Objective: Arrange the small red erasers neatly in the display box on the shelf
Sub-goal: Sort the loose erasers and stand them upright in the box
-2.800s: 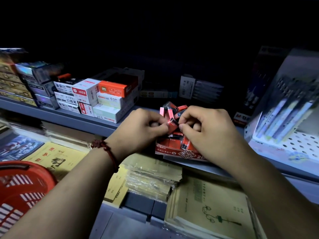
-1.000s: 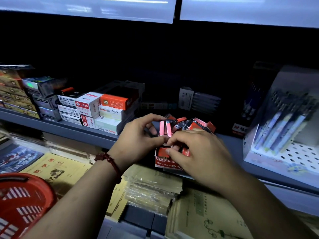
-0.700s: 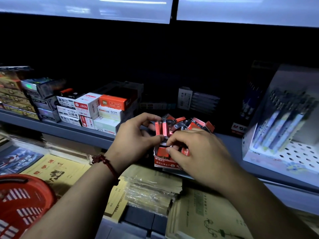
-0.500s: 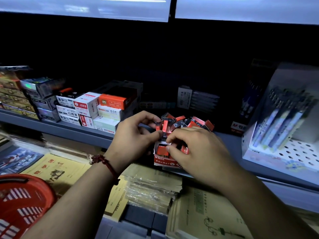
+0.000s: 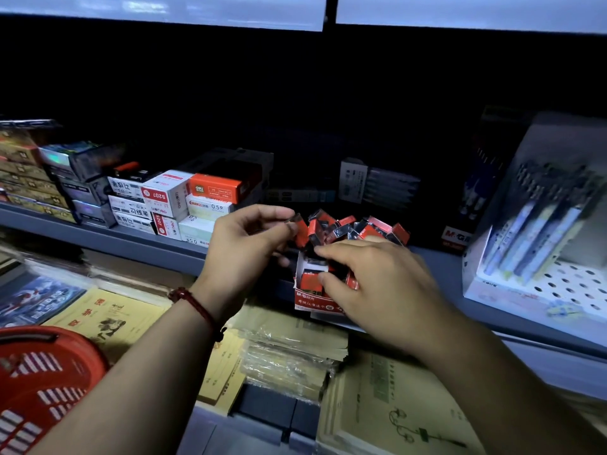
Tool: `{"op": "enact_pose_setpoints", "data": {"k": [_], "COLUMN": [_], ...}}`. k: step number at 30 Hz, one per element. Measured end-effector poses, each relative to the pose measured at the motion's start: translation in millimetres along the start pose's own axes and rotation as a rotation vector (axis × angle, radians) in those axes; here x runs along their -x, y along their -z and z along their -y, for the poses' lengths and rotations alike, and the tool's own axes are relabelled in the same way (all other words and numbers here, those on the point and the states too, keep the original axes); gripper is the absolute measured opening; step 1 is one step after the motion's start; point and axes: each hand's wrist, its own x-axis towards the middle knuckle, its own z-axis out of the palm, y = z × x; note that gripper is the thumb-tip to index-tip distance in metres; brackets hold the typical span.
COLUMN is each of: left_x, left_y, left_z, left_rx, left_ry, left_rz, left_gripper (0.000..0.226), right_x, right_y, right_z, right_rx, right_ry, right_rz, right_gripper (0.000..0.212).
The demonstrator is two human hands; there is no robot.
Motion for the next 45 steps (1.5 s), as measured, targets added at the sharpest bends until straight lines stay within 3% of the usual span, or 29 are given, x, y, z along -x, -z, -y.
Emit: {"op": "enact_pose_setpoints", "data": {"k": [6, 11, 16, 19, 22, 25, 30, 36, 45], "left_x": [-3.7, -2.1, 1.9, 2.9, 6.1, 10.3, 8.7, 5.0, 6.1], "left_y": [6.7, 7.8, 5.4, 5.3, 4.3, 0.6, 3.5, 9.4, 13.0], "left_z": [-4.6, -5.5, -8.8, -10.4, -10.6, -11.4, -10.8, -2.5, -4.5], "left_rx": [0.19, 0.175, 0.204, 0.242, 0.127, -0.035, -0.29, -0.517, -0.49], "left_ry": [0.063, 0.07, 0.064, 0.052, -0.01, -0.088, -0.157, -0.057, 0.068], "left_rz": [-0.076, -0.003, 0.107, 0.17, 0.242, 0.305, 0.342, 0.442, 0.548], "left_gripper": [0.011, 0.014, 0.015, 0.024, 0.032, 0.028, 0.019, 0.015, 0.018], "right_x": [1.3, 0.3, -2.6, -3.6, -4.4, -4.6, -6.7, -6.4, -7.0], "right_y": [1.0, -1.8, -9.5, -11.2, -12.2, -11.6, -10.8, -6.0, 0.2], "right_z": [0.8, -2.6, -9.5, -9.6, -9.7, -11.0, -16.9, -27.8, -32.5], "right_rx": [-0.009, -0.057, -0.326, -0.488, -0.592, -0.705, -0.724, -0.567, -0.526], "right_ry": [0.009, 0.018, -0.071, -0.088, -0.108, -0.138, -0.142, -0.098, -0.055], "right_rz": [-0.002, -0.028, -0.169, -0.217, -0.257, -0.301, -0.255, -0.134, -0.086], "right_gripper": [0.045, 0.041, 0.013, 0.017, 0.017, 0.008, 0.011, 0.014, 0.015]}}
